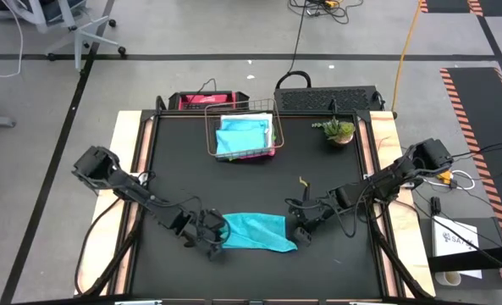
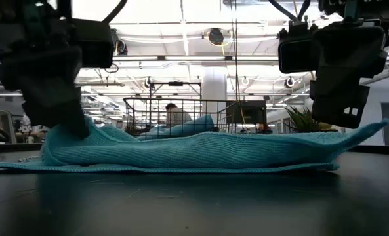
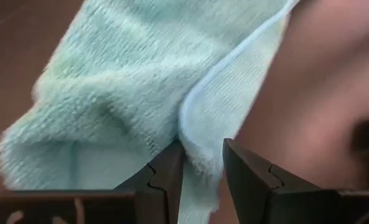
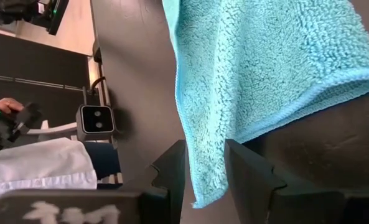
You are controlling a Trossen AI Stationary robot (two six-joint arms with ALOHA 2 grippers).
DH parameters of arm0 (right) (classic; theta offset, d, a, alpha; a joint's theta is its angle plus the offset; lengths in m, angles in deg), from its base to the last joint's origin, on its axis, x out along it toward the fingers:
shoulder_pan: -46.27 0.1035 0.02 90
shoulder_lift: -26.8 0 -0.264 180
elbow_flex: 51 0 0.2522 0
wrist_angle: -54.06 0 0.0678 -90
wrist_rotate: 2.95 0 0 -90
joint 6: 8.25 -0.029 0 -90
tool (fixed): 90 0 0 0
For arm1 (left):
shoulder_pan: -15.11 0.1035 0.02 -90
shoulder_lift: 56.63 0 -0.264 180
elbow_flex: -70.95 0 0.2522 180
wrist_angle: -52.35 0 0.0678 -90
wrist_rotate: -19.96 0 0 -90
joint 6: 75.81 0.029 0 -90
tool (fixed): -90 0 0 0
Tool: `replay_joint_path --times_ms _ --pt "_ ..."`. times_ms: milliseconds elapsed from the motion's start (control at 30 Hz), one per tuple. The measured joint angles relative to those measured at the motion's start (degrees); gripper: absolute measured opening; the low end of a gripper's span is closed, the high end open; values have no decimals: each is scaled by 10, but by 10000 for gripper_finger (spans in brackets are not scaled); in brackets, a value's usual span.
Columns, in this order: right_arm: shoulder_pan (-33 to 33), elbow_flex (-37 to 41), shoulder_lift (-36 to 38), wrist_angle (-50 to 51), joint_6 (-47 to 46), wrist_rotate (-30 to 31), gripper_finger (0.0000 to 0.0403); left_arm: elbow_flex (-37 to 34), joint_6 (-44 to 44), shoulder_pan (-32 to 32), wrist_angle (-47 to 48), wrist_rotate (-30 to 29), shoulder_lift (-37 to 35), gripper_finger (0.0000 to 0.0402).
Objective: Fold microfiber towels
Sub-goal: Fold the light blue microfiber cloth in quarters
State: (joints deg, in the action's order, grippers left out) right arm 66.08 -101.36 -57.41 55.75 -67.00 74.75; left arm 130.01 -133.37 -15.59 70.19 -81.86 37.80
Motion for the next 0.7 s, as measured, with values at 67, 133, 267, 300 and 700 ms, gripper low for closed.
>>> replay_joint_path --times_ms 67,133,267,300,700 --pt "0 0 0 0 -1 0 100 -2 3 -1 7 -1 0 115" --pt "0 0 0 1 -1 0 100 -1 -1 -2 7 -8 0 114" --pt "0 0 0 8 -1 0 100 -1 8 -1 11 -20 -11 84" --pt "0 0 0 8 -1 0 100 0 12 -1 15 -20 -17 67" --pt "0 0 0 18 4 0 100 41 16 -42 168 22 -95 7"
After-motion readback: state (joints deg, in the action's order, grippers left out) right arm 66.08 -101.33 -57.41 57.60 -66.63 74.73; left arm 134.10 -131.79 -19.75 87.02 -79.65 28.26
